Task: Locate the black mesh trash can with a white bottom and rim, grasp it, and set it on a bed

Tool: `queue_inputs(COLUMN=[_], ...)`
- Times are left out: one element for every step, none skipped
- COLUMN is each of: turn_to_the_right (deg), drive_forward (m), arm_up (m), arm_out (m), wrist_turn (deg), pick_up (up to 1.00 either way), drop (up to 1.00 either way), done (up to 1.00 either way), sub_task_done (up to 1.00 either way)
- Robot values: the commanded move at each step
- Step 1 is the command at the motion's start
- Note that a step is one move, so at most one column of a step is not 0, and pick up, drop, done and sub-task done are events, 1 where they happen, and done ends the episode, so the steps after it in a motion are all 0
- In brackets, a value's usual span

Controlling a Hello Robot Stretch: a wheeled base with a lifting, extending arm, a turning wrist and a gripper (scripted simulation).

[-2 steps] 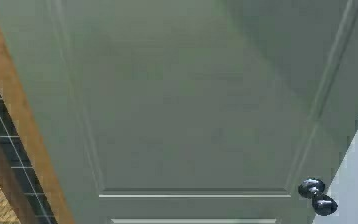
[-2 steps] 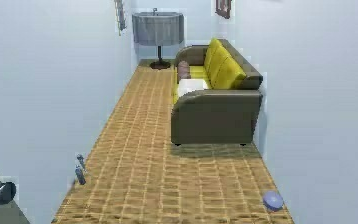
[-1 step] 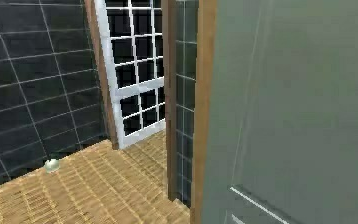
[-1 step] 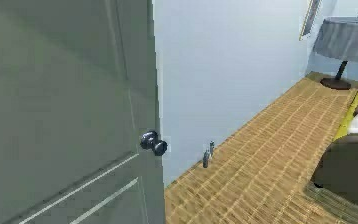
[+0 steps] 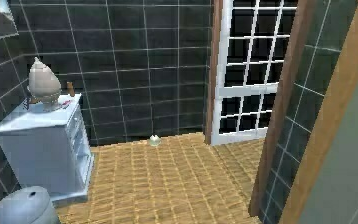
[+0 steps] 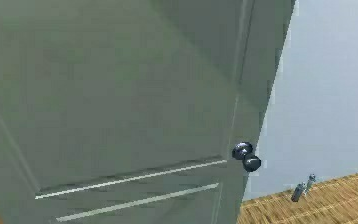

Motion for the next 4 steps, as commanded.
queue_inputs(turn_to_the_right=[0.0, 15.0, 0.0, 45.0], drive_forward=[0.60, 0.00, 0.85, 0.00], arm_up=[0.00, 0.00, 0.00, 0.00], arm_out=[0.00, 0.00, 0.00, 0.00], wrist_turn=[0.0, 0.0, 0.0, 0.0], pick_up=[0.00, 0.00, 0.00, 0.00], drop=[0.00, 0.00, 0.00, 0.00], done=[0.00, 0.00, 0.00, 0.00], sub_task_done=[0.00, 0.00, 0.00, 0.00])
